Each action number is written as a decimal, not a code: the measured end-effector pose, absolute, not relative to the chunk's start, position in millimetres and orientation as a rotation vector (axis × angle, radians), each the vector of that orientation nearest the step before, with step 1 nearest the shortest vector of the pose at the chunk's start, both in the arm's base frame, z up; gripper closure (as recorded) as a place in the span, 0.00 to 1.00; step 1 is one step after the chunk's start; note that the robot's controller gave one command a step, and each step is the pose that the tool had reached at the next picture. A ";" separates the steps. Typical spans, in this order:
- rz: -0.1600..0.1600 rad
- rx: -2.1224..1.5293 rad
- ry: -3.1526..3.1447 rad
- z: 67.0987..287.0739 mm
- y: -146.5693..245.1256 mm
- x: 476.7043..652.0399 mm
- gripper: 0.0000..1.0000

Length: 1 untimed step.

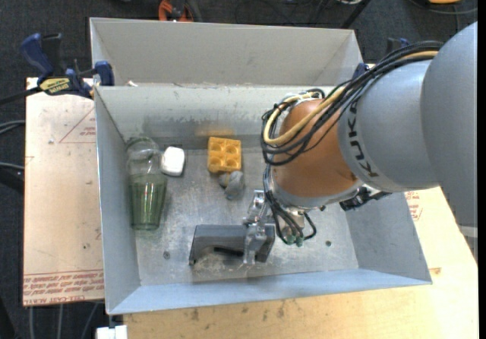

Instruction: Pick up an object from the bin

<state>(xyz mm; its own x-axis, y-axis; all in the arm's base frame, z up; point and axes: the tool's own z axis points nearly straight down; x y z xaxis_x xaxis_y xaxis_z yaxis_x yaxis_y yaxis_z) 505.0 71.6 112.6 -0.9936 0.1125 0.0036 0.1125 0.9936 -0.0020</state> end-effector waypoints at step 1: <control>0.003 -0.153 -3.130 171.1 68.8 502.9 1.00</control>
Offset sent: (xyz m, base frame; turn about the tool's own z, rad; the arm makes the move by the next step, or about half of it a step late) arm -0.0039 -0.0032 0.1690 0.0523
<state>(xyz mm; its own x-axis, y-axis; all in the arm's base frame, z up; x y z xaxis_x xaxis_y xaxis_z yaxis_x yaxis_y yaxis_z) 502.9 68.8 171.1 -0.9952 0.0976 0.0081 0.0976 0.9952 -0.0020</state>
